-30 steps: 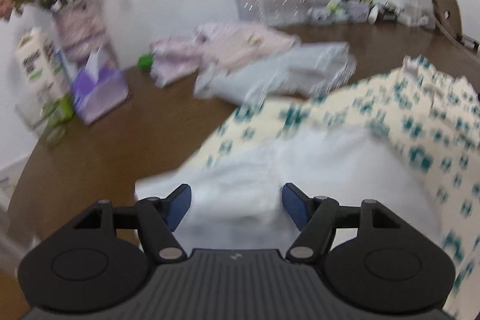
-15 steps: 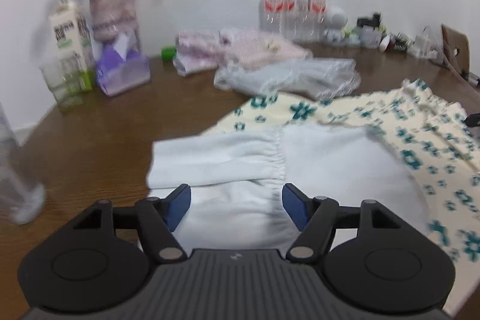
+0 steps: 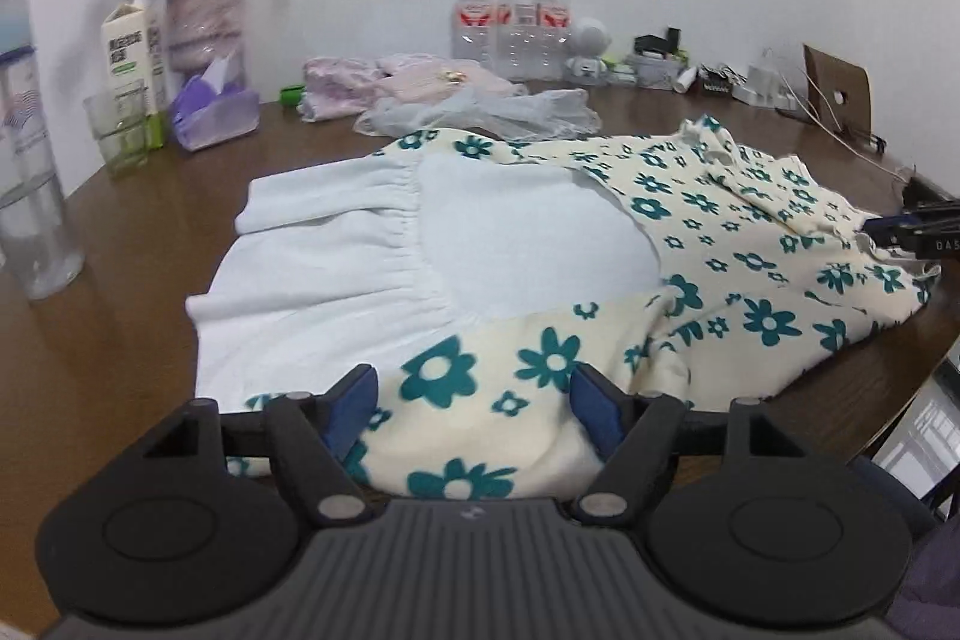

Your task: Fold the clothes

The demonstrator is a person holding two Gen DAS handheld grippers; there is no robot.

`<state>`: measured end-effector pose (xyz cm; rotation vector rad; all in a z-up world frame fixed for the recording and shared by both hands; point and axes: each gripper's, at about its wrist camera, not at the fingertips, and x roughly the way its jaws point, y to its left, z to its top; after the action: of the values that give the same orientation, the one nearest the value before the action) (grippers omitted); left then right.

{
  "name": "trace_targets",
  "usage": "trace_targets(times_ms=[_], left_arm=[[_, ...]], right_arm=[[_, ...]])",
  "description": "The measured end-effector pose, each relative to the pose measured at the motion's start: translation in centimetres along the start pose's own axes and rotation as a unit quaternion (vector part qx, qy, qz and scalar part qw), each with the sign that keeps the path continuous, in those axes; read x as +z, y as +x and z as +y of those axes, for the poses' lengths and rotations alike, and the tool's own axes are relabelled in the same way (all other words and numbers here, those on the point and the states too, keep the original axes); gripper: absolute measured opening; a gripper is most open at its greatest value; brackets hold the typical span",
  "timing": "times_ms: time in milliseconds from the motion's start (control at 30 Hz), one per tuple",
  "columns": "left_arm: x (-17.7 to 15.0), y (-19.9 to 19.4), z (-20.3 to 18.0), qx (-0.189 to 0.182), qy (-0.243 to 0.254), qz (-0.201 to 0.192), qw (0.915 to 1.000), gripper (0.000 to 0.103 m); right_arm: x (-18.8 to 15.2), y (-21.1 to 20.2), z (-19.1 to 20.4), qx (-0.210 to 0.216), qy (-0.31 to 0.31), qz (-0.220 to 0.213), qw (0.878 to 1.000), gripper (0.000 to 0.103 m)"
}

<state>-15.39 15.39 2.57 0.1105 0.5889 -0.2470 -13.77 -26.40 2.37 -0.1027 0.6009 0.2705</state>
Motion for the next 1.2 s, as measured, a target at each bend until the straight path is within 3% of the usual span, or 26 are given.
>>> trace_targets(times_ms=[100,200,300,367,400,500,600,700,767,833,867,967,1033,1133,1200], left_arm=[[0.0,-0.6,0.3,0.05,-0.002,0.001,0.9988,0.073],[0.2,-2.8,0.7,0.071,-0.024,-0.026,0.9969,0.073],[0.7,-3.7,-0.4,0.047,-0.049,-0.053,0.9963,0.073],[1.0,-3.2,-2.0,0.02,-0.044,-0.052,0.9975,0.073],[1.1,-2.7,-3.0,0.006,-0.033,-0.044,0.9985,0.073],[0.3,-1.5,-4.8,0.011,-0.001,-0.016,0.9998,0.073],[-0.7,-1.0,-4.1,-0.004,-0.024,-0.007,0.9997,0.074],[0.3,-1.7,-3.5,-0.015,-0.025,-0.012,0.9995,0.074],[1.7,-2.5,-3.3,-0.03,-0.014,-0.025,0.9991,0.074],[4.9,-2.3,-3.4,-0.043,-0.006,-0.042,0.9982,0.074],[6.8,-2.0,-3.7,-0.047,-0.003,-0.049,0.9977,0.074],[13.3,1.8,-5.6,-0.105,0.011,-0.044,0.9935,0.071],[16.2,5.9,-8.3,-0.147,0.058,-0.01,0.9875,0.069],[18.1,12.8,-15.1,-0.174,0.13,0.049,0.9749,0.061],[18.3,17.0,-17.9,-0.151,0.147,0.064,0.9753,0.061]], right_arm=[[0.0,-2.2,-0.8,-0.001,0.007,-0.023,1.0,0.026],[-1.0,-5.2,-1.2,0.053,-0.001,-0.067,0.996,0.027],[-1.9,-5.9,0.0,0.09,-0.011,-0.086,0.992,0.026],[-2.2,-4.7,1.6,0.089,-0.023,-0.065,0.994,0.004],[-2.6,-4.1,2.4,0.09,-0.039,-0.053,0.994,0.002],[-3.7,-3.6,4.5,0.073,-0.085,-0.055,0.992,0.002],[-4.6,-4.2,6.3,0.041,-0.141,-0.074,0.986,0.004],[-3.9,-5.4,5.4,0.06,-0.136,-0.082,0.985,0.005],[-2.0,-5.8,3.5,0.075,-0.101,-0.093,0.988,0.02],[1.0,-4.2,1.5,0.06,-0.071,-0.09,0.992,0.045],[2.6,-3.1,0.5,0.048,-0.058,-0.085,0.994,0.046],[7.9,1.4,-2.3,0.028,-0.012,-0.061,0.998,0.044],[11.6,5.4,-3.9,0.032,0.023,-0.036,0.999,0.036],[15.7,11.6,-5.2,0.032,0.043,0.024,0.998,0.026],[17.3,14.6,-5.6,0.043,0.052,0.055,0.996,0.026]])
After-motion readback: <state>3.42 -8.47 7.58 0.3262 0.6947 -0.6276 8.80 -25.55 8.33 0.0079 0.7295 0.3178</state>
